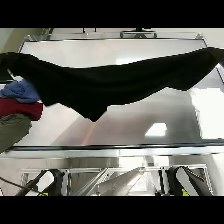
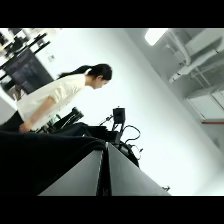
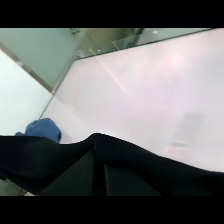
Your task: Fold the shirts.
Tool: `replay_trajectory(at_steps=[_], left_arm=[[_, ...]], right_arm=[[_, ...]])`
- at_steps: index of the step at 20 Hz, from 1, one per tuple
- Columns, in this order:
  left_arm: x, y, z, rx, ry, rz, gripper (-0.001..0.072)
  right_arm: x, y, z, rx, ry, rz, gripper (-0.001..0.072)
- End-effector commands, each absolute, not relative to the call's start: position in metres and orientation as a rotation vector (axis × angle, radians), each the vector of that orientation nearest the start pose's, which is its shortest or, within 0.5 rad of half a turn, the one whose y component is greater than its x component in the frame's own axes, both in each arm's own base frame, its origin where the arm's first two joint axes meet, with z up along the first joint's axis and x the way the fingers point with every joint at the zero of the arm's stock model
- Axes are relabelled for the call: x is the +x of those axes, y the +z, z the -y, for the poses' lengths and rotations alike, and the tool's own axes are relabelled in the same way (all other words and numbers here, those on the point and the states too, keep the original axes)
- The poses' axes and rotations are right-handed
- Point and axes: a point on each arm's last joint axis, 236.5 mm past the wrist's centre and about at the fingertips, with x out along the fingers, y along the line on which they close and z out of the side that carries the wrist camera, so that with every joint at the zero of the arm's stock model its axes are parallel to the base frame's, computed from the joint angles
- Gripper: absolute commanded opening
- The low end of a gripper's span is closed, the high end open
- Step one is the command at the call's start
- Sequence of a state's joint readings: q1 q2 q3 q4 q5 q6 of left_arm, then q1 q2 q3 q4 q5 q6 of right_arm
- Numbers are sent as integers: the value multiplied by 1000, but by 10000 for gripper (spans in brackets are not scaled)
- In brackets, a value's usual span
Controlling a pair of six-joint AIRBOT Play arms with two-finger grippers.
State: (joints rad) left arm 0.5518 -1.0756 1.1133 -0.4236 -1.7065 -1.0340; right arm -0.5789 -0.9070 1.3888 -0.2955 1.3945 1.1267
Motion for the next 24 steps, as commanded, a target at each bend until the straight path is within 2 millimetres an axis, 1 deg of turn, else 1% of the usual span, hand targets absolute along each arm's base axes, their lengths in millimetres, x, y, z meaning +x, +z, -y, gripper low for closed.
replay_trajectory(at_steps=[1, 3, 4, 5, 6, 7, 8, 9, 10, 11, 12, 13, 14, 15, 17, 18, 19, 20, 21, 22, 23, 24], left_arm=[[259, 425, 77, -893, -1305, -40, 22], [233, 455, 90, -726, -1280, 51, 22], [226, 466, 97, -644, -1238, 78, 22], [236, 465, 99, -573, -1133, 63, 23], [257, 455, 93, -508, -985, 20, 23], [280, 443, 82, -464, -846, -24, 23], [302, 430, 72, -445, -747, -57, 23], [321, 418, 69, -442, -709, -86, 24], [345, 397, 72, -443, -700, -142, 24], [370, 370, 75, -443, -685, -214, 24], [402, 333, 81, -437, -665, -301, 24], [433, 292, 87, -433, -640, -387, 24], [459, 254, 91, -448, -624, -462, 24], [483, 214, 97, -478, -623, -541, 24], [522, 146, 102, -535, -629, -665, 21], [540, 121, 100, -555, -623, -700, 19], [555, 104, 98, -568, -628, -723, 21], [565, 94, 93, -571, -642, -738, 40], [570, 91, 88, -577, -664, -753, 316], [573, 93, 80, -595, -675, -766, 542], [573, 97, 70, -631, -666, -780, 720], [570, 102, 57, -644, -658, -795, 718]], right_arm=[[309, 379, -69, 451, 677, -289, 20], [297, 391, -75, 396, 666, -238, 20], [294, 394, -76, 377, 655, -226, 20], [295, 390, -74, 362, 634, -235, 20], [301, 382, -67, 361, 604, -258, 20], [312, 370, -59, 385, 578, -289, 20], [326, 355, -54, 425, 571, -316, 20], [342, 336, -53, 479, 578, -355, 20], [359, 313, -56, 529, 591, -405, 20], [376, 287, -60, 571, 605, -457, 21], [395, 257, -65, 618, 607, -513, 20], [416, 225, -67, 666, 592, -566, 20], [435, 193, -68, 710, 569, -617, 20], [454, 157, -67, 754, 538, -677, 21], [488, 88, -53, 831, 444, -756, 20], [503, 59, -40, 846, 386, -762, 21], [517, 36, -25, 843, 336, -742, 21], [526, 24, -12, 837, 310, -716, 42], [532, 18, 1, 852, 291, -685, 249], [536, 20, 14, 869, 280, -648, 473], [537, 23, 27, 864, 269, -623, 537], [534, 27, 40, 852, 266, -614, 536]])
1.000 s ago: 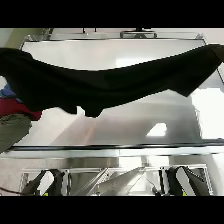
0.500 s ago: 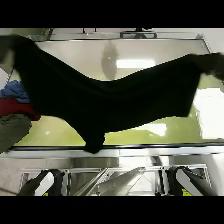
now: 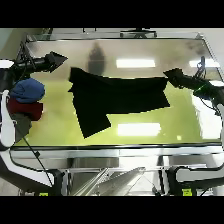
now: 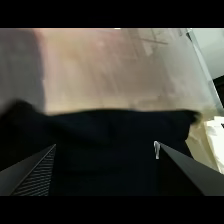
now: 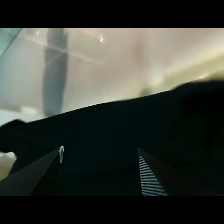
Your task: Fold the shirts.
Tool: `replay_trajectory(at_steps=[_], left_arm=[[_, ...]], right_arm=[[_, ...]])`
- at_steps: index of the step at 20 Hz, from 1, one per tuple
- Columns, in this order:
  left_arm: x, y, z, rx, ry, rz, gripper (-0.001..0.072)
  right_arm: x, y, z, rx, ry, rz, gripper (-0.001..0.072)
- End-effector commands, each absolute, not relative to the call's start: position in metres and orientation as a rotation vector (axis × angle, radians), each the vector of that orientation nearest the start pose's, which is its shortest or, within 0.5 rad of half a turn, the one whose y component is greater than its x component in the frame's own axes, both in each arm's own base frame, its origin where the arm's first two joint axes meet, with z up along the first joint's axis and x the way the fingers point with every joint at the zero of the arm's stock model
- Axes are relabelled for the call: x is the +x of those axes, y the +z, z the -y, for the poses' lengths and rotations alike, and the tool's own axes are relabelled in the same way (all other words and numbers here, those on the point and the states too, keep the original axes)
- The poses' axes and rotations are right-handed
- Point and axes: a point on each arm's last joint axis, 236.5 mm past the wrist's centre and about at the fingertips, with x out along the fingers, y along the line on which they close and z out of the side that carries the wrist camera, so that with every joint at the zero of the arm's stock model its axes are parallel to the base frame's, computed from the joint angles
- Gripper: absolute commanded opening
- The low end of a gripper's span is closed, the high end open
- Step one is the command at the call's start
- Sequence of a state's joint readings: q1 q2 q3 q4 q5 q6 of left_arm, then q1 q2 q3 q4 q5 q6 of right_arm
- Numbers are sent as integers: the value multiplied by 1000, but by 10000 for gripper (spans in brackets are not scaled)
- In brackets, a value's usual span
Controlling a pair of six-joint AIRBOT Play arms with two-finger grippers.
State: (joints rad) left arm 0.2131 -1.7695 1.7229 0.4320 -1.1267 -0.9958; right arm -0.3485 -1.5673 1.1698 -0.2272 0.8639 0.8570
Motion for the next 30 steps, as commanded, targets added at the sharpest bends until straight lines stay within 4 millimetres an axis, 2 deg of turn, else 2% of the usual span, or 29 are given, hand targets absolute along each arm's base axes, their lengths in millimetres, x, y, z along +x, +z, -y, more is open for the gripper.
replay_trajectory(at_steps=[1, 3, 5, 7, 9, 11, 14, 15, 17, 20, 22, 25, 28, 30], left_arm=[[564, 104, 40, -643, -633, -827, 717], [539, 99, 11, -655, -572, -947, 717], [506, 81, -6, -659, -514, -1079, 715], [470, 58, -5, -683, -498, -1195, 714], [445, 27, 3, -700, -463, -1263, 698], [427, -2, 15, -737, -445, -1304, 698], [409, -36, 30, -762, -434, -1362, 697], [404, -45, 34, -766, -427, -1377, 698], [400, -59, 42, -758, -418, -1385, 698], [403, -70, 43, -747, -396, -1373, 697], [403, -77, 51, -741, -414, -1382, 696], [403, -96, 73, -711, -458, -1436, 696], [417, -106, 90, -675, -507, -1459, 691], [420, -106, 98, -660, -549, -1482, 376]], right_arm=[[529, 30, 49, 851, 279, -617, 536], [511, 30, 63, 845, 320, -651, 535], [489, 17, 74, 843, 322, -735, 534], [467, -9, 81, 798, 282, -865, 534], [451, -32, 87, 730, 240, -969, 532], [446, -38, 90, 719, 221, -999, 525], [442, -42, 84, 714, 241, -1026, 523], [441, -46, 80, 715, 243, -1042, 519], [441, -55, 73, 721, 251, -1067, 439], [441, -72, 61, 738, 272, -1109, 440], [441, -80, 54, 741, 282, -1127, 439], [445, -79, 52, 746, 281, -1116, 438], [446, -79, 52, 746, 278, -1113, 437], [446, -79, 52, 746, 280, -1115, 437]])
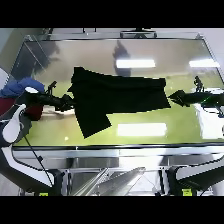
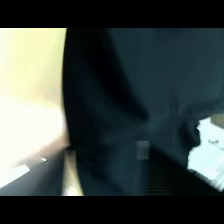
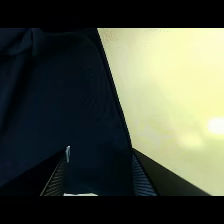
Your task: Fold the shirts.
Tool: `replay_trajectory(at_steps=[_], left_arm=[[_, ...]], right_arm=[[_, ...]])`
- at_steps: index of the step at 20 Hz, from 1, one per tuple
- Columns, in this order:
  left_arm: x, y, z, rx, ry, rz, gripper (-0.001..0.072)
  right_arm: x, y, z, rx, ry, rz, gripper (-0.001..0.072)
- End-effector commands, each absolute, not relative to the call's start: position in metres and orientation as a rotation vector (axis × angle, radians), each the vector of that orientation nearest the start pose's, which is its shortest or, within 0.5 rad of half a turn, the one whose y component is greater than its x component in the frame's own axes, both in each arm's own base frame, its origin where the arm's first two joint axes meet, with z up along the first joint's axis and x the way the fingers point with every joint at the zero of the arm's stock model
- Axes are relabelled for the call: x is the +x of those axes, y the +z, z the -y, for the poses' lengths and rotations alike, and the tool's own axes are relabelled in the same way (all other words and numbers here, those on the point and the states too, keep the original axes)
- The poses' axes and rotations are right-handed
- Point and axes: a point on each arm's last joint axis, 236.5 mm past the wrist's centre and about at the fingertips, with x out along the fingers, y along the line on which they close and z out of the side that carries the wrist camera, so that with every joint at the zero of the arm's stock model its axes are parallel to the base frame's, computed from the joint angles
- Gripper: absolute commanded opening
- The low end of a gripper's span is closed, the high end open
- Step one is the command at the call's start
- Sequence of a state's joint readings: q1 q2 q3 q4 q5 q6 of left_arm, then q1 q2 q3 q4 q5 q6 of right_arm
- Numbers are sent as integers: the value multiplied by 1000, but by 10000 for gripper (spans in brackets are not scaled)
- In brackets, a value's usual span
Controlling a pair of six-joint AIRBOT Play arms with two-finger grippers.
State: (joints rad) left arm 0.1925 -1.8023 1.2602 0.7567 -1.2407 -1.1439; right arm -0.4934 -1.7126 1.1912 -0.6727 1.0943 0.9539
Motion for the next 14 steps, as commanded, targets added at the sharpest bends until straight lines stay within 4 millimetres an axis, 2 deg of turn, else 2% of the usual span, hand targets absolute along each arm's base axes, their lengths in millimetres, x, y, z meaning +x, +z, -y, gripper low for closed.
replay_trajectory(at_steps=[1, 4, 6, 12, 14], left_arm=[[423, -105, 98, -657, -553, -1480, 299], [431, -101, 96, -648, -557, -1461, 282], [435, -96, 91, -650, -557, -1448, 16], [430, -84, 95, -645, -606, -1471, 20], [427, -83, 95, -646, -613, -1480, 20]], right_arm=[[446, -79, 52, 745, 280, -1114, 437], [446, -80, 52, 742, 277, -1114, 437], [442, -83, 55, 720, 273, -1130, 438], [436, -96, 56, 712, 257, -1176, 438], [431, -102, 48, 729, 280, -1207, 438]])
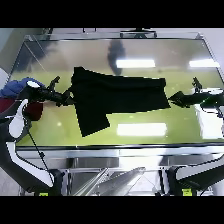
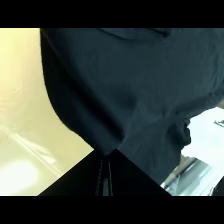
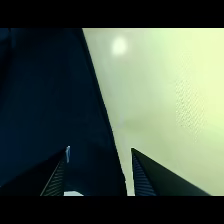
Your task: Fold the shirts.
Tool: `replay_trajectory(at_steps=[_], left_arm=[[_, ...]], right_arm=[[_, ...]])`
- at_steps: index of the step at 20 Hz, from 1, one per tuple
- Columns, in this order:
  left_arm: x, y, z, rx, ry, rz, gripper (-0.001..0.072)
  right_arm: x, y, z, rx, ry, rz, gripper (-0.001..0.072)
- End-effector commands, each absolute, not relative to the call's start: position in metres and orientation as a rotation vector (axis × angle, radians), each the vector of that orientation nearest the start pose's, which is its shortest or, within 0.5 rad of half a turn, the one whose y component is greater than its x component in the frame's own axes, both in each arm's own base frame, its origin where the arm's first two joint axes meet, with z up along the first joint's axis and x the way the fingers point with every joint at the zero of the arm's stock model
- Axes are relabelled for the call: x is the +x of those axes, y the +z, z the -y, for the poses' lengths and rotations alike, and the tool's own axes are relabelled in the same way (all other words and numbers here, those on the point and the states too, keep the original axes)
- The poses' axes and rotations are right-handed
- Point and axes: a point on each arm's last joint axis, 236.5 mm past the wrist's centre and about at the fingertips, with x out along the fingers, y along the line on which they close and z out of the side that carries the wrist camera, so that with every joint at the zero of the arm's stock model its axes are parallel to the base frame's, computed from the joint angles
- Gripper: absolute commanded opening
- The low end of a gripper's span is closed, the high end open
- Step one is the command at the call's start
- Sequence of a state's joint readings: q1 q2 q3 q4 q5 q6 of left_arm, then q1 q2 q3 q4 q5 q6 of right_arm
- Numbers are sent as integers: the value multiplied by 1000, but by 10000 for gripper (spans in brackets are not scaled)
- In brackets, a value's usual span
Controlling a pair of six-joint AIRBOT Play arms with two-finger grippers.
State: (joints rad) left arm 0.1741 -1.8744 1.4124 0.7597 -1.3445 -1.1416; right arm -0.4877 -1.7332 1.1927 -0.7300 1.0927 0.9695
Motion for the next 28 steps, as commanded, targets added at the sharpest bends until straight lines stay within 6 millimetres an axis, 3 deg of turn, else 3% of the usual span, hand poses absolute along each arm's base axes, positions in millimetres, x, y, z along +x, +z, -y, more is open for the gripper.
replay_trajectory(at_steps=[1, 7, 9, 10, 11, 13, 16, 17, 19, 21, 22, 24, 26, 28], left_arm=[[426, -83, 95, -648, -618, -1486, 21], [424, -82, 96, -650, -624, -1492, 21], [423, -82, 96, -651, -625, -1494, 20], [423, -81, 96, -652, -628, -1497, 21], [422, -81, 97, -654, -632, -1498, 21], [421, -70, 101, -692, -662, -1489, 21], [426, -18, 107, -738, -757, -1376, 20], [428, 8, 109, -741, -798, -1314, 20], [427, 73, 113, -719, -884, -1151, 20], [413, 160, 120, -688, -1019, -923, 20], [399, 213, 123, -679, -1089, -779, 20], [361, 315, 117, -646, -1159, -489, 20], [313, 394, 102, -535, -1121, -251, 22], [269, 448, 92, -347, -983, -106, 23]], right_arm=[[428, -105, 43, 734, 298, -1226, 438], [422, -113, 8, 719, 385, -1294, 430], [422, -110, 2, 713, 404, -1298, 147], [424, -107, 0, 718, 416, -1295, 84], [425, -101, -3, 728, 433, -1290, 20], [430, -82, -11, 762, 486, -1266, 21], [441, -26, -23, 771, 587, -1178, 20], [444, 0, -27, 762, 625, -1127, 20], [449, 71, -41, 734, 726, -954, 20], [445, 166, -52, 688, 815, -694, 19], [437, 218, -55, 664, 845, -548, 20], [406, 328, -47, 580, 827, -220, 20], [358, 424, -29, 440, 693, 88, 20], [305, 487, -13, 287, 484, 302, 20]])
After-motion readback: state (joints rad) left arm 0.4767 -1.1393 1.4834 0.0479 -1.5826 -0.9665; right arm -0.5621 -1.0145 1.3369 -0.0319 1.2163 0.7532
